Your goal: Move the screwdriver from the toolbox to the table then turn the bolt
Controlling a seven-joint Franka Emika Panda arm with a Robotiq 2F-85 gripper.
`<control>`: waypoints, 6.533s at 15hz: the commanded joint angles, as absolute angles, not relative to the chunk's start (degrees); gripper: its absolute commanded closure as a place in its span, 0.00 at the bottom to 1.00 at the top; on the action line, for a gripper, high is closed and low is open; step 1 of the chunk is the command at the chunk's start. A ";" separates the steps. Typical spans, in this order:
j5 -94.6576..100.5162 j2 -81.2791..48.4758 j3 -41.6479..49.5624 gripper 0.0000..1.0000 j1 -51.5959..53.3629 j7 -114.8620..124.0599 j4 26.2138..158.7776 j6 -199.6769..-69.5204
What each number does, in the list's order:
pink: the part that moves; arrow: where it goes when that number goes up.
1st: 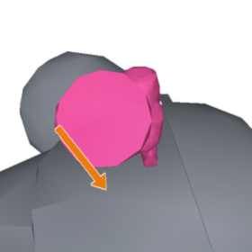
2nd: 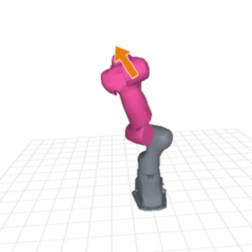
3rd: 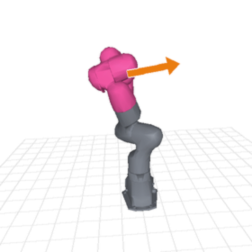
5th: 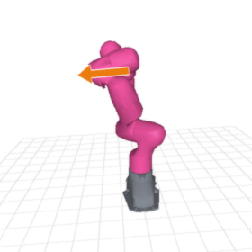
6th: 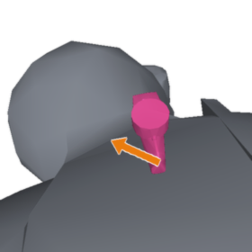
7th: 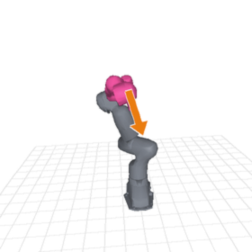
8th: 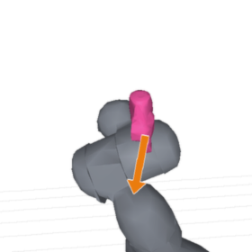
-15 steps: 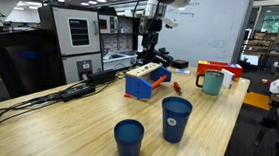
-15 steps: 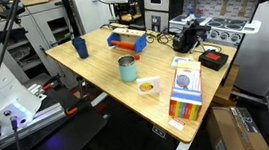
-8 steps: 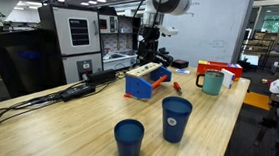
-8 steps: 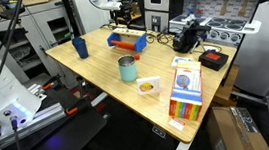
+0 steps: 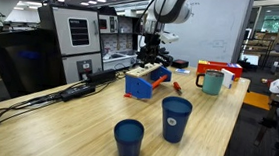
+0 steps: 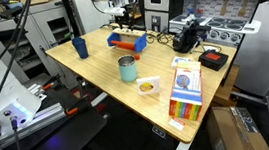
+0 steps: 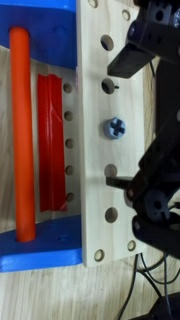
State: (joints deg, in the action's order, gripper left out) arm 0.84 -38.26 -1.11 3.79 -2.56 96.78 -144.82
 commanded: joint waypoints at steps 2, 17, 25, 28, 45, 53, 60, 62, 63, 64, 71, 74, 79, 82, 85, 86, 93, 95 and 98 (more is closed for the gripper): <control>2.31 -38.97 -0.45 0.00 5.15 -0.55 97.03 -148.68; 1.51 -38.58 -0.49 0.95 4.74 0.50 97.67 -150.04; 1.29 -38.74 -0.92 0.95 4.40 -0.16 97.95 -150.54; 1.63 -38.95 -0.46 0.80 4.69 0.29 96.73 -149.03; 1.66 -39.12 -0.67 0.95 4.42 -0.41 96.51 -149.13; 6.32 -37.17 -1.59 0.95 4.82 -7.42 97.94 -146.60; 9.21 -36.11 -3.40 0.95 3.15 -18.01 100.16 -148.51; 9.80 -36.13 -3.68 0.95 2.86 -20.36 100.23 -148.90; 10.08 -36.17 -3.89 0.95 2.66 -21.39 100.23 -149.14; 10.35 -36.25 -4.11 0.95 2.44 -22.42 100.24 -149.67; 12.32 -36.58 -5.92 0.95 0.79 -30.51 100.17 -151.82; 12.24 -36.65 -7.36 0.95 -0.52 -34.16 100.34 -152.40; 12.30 -36.80 -9.10 0.95 -2.20 -42.12 100.37 -152.54; 13.43 -36.89 -9.66 0.95 -2.87 -50.51 100.09 -151.74; 14.35 -37.04 -9.76 0.95 -3.11 -58.12 99.91 -152.19; 14.28 -37.06 -9.86 0.95 -3.23 -60.18 99.92 -152.47; 12.94 -37.07 -9.64 0.95 -3.11 -67.67 99.94 -152.85; 12.44 -37.03 -9.82 0.55 -3.23 -68.54 100.00 -152.56; 12.23 -37.00 -9.73 0.42 -3.18 -69.05 100.01 -152.52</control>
State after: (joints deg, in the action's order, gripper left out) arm 12.88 -37.73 -8.67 -2.00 -66.78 99.09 -151.44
